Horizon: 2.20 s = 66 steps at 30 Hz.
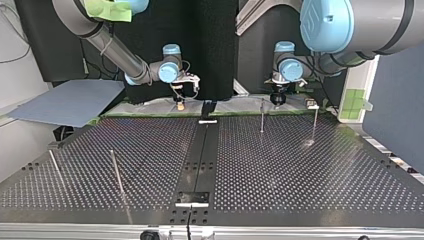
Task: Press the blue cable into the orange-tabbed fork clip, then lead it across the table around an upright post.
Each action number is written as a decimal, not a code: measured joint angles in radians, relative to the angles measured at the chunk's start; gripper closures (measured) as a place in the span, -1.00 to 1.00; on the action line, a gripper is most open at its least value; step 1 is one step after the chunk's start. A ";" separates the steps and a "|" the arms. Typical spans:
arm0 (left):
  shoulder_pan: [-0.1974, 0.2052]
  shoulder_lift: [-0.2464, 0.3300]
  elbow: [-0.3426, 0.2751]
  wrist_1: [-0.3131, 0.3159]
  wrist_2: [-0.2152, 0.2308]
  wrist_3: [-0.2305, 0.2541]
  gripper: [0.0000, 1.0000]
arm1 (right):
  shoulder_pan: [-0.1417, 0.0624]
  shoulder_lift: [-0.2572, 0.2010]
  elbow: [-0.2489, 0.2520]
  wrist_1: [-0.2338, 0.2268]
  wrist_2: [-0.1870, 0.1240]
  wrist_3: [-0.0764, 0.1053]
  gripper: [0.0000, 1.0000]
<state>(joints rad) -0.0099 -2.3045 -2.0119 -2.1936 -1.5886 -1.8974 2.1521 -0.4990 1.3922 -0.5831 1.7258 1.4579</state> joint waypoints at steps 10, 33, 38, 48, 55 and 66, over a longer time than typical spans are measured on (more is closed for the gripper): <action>0.012 0.000 0.017 -0.009 0.015 -0.006 1.00 | -0.012 0.000 -0.026 0.009 0.000 0.005 1.00; 0.027 0.000 0.038 -0.006 0.019 0.009 1.00 | -0.034 0.000 -0.139 0.095 0.051 0.044 1.00; 0.032 0.000 0.038 0.033 0.058 0.034 0.30 | -0.034 0.001 -0.139 0.101 0.049 0.043 1.00; 0.040 0.000 0.038 -0.008 0.065 0.114 -1.00 | -0.034 0.000 -0.139 0.113 0.049 0.040 1.00; 0.037 0.000 0.037 -0.066 0.012 0.172 -1.00 | -0.032 0.000 -0.139 0.116 0.049 0.043 1.00; 0.043 0.011 -0.028 -0.160 0.073 0.252 -1.00 | -0.034 0.001 -0.139 0.116 0.049 0.044 1.00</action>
<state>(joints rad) 0.0332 -2.2932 -2.0399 -2.3537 -1.5157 -1.6453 2.1181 -0.4981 1.2527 -0.4670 1.7747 1.5015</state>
